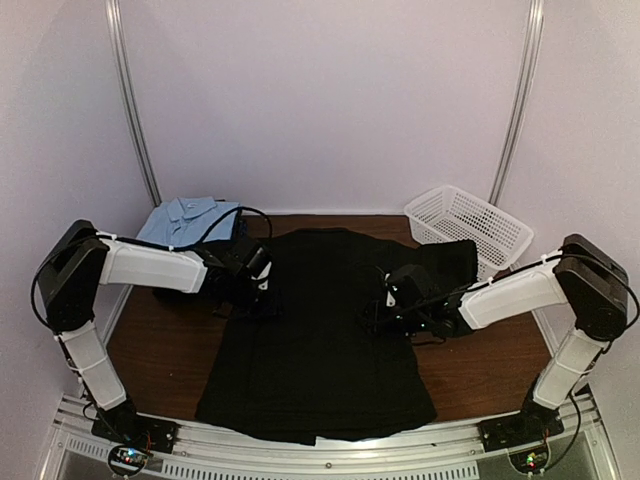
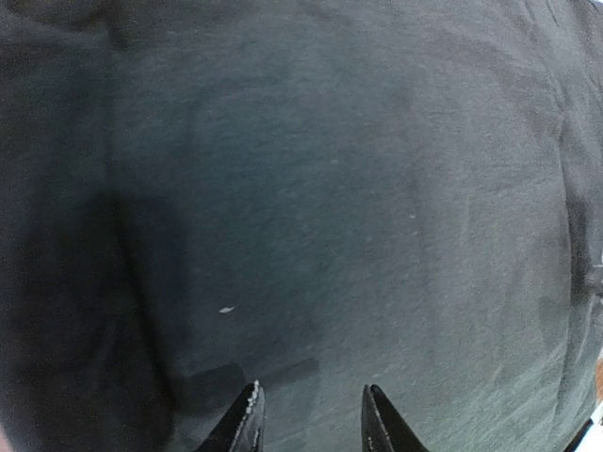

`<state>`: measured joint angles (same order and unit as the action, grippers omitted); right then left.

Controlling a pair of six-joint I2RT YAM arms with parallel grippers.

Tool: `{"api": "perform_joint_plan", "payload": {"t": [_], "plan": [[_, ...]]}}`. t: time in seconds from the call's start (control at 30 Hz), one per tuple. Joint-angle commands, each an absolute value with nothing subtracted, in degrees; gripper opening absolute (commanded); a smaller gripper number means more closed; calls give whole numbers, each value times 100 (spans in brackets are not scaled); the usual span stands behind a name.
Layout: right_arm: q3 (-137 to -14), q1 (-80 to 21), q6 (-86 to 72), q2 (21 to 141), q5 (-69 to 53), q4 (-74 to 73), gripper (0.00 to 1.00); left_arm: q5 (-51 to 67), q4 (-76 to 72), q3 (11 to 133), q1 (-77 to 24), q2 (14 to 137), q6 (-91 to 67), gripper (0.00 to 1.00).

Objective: Fold and stack the long sleeve shirts
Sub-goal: Move the flattened shirt to the center of the board, then pick up the sleeve from the corner of the board.

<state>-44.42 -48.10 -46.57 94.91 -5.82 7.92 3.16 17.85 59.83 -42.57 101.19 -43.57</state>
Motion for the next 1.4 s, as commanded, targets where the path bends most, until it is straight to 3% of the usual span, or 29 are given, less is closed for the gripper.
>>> {"api": "perform_joint_plan", "payload": {"t": [0.0,0.33,0.6,0.83,1.07,1.37], "plan": [[-4153,-4666,-4816,9776,-844,1394,47,593,1158,5923,-4241,10222,-4278,37],[-3390,-4264,-4992,9678,-684,1460,47,796,966,5649,-4427,10184,-4469,36],[-3013,-4006,-4912,9279,-697,1274,48,186,1567,5972,-4296,9580,-4462,38],[-3054,-4020,-4843,8961,-801,1074,49,-870,2249,5928,-3602,8770,-4308,39],[-3491,-4310,-4459,8759,-602,669,57,-1309,2660,5608,-2602,7836,-4140,43],[-4010,-4730,-4238,8662,-252,233,62,-1642,2837,5481,-1531,7532,-3563,60]]}}
